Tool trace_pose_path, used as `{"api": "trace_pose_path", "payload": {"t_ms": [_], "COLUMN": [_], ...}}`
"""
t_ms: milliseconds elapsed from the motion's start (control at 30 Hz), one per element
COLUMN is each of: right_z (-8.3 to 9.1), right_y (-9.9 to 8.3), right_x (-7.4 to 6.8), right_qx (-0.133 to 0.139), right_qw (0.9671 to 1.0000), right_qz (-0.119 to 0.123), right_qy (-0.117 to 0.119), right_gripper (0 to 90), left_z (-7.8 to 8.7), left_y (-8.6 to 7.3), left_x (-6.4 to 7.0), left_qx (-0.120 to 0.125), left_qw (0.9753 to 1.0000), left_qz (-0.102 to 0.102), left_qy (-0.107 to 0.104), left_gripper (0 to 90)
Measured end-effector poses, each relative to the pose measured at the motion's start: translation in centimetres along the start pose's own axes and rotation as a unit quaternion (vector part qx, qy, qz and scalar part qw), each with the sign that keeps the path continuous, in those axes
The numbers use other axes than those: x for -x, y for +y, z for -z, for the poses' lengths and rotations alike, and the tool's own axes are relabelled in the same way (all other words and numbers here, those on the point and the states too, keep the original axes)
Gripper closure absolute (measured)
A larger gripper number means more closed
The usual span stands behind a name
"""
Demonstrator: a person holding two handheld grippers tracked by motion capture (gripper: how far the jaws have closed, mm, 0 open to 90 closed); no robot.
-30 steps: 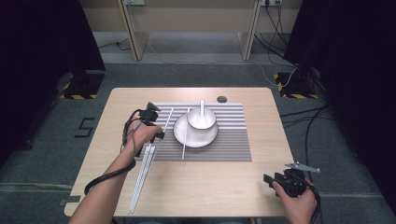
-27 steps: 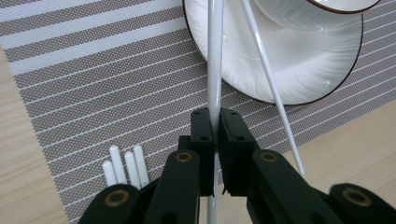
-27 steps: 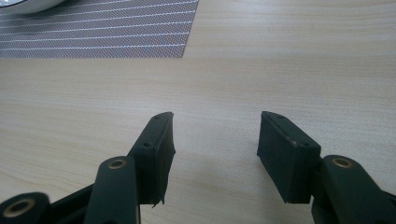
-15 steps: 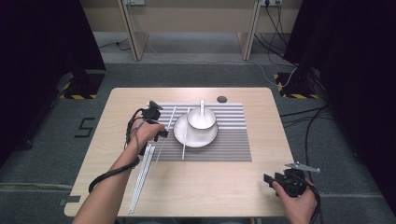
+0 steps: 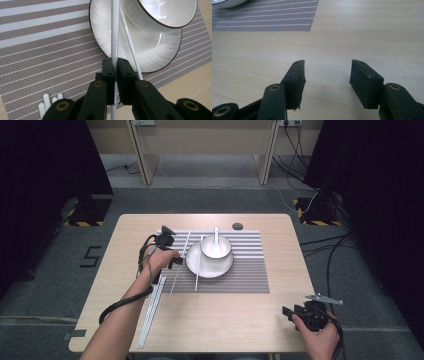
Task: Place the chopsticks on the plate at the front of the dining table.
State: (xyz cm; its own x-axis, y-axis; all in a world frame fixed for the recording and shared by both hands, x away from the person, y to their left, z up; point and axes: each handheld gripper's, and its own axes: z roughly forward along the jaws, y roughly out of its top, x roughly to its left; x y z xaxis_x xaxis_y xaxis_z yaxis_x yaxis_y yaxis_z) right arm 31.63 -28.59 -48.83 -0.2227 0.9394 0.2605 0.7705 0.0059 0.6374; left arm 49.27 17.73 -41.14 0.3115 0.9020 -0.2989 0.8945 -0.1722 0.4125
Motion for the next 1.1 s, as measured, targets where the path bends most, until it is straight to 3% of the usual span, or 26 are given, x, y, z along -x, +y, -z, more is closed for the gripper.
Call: {"api": "trace_pose_path", "payload": {"t_ms": [933,1100], "right_z": [-0.1,-0.1], "right_y": [0.0,0.0], "right_x": [0.1,0.2], "right_qx": [-0.001,-0.001], "right_qw": [1.0,1.0], "right_qz": [-0.006,-0.006], "right_qy": [0.003,0.003], "right_gripper": [45.9,45.9], "left_z": [-1.7,-1.8], "left_y": [1.2,1.4], "left_x": [0.5,0.6], "left_qx": [0.009,0.022], "left_qw": [0.9998,0.9996], "left_qz": [0.014,0.017], "left_qy": [-0.008,-0.008], "left_gripper": [84.5,84.5]}}
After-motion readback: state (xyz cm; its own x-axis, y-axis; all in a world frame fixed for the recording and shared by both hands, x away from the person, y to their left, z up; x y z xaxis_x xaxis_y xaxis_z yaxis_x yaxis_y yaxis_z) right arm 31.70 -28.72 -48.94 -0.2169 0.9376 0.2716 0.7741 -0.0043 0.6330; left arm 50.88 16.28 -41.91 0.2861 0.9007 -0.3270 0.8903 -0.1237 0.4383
